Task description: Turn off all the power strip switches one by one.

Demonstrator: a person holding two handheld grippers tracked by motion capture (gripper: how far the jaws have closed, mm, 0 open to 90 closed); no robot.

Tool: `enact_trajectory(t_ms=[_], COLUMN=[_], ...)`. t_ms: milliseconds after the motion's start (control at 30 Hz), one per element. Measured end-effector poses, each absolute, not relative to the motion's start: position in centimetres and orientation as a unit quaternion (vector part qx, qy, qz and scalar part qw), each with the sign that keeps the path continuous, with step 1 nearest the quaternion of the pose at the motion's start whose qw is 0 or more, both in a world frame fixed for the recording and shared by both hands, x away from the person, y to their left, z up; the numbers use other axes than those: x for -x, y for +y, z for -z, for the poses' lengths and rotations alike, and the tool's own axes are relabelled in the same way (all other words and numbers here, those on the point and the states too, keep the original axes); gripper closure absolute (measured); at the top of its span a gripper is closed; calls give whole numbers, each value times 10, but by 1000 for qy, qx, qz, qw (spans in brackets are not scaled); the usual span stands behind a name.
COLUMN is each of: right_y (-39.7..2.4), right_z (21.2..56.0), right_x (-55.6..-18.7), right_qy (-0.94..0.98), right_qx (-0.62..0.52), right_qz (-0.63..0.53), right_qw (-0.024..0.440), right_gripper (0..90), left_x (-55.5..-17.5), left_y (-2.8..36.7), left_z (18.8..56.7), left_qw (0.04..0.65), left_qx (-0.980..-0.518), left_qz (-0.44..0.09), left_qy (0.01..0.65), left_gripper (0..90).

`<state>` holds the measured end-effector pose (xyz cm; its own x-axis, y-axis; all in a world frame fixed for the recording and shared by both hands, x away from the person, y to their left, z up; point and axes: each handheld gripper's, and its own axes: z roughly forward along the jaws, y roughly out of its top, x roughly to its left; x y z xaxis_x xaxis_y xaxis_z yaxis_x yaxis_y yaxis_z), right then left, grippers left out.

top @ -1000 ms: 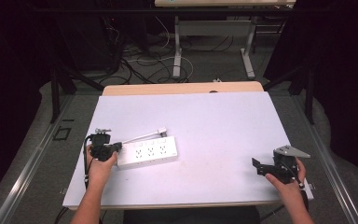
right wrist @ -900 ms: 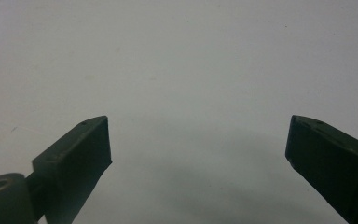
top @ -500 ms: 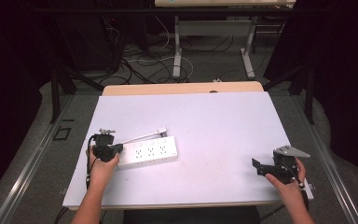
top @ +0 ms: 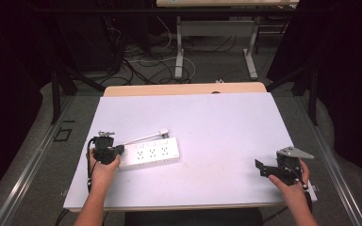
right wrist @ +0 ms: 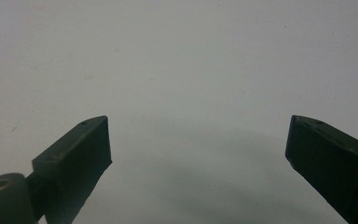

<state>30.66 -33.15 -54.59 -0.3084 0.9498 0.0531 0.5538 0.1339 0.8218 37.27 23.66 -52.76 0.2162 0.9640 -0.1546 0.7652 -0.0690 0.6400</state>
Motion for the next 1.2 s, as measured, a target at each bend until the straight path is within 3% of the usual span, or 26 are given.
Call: enact_trajectory(t_ms=[300, 600, 1200], right_y=[-331, -330, -332], right_z=[545, 545, 545], right_x=[-306, -306, -305], right_qy=[707, 706, 706], right_qx=[-532, -532, -530], right_qz=[-391, -392, -393], right_qw=[254, 254, 255], right_gripper=[65, 65, 65], left_x=[-374, -374, -383], left_y=[239, 228, 210], left_z=[524, 517, 503], left_qw=[338, 357, 345], left_qx=[-704, -702, -704], left_qz=[-124, -129, -101], left_qy=[612, 602, 613], left_gripper=[900, 900, 890])
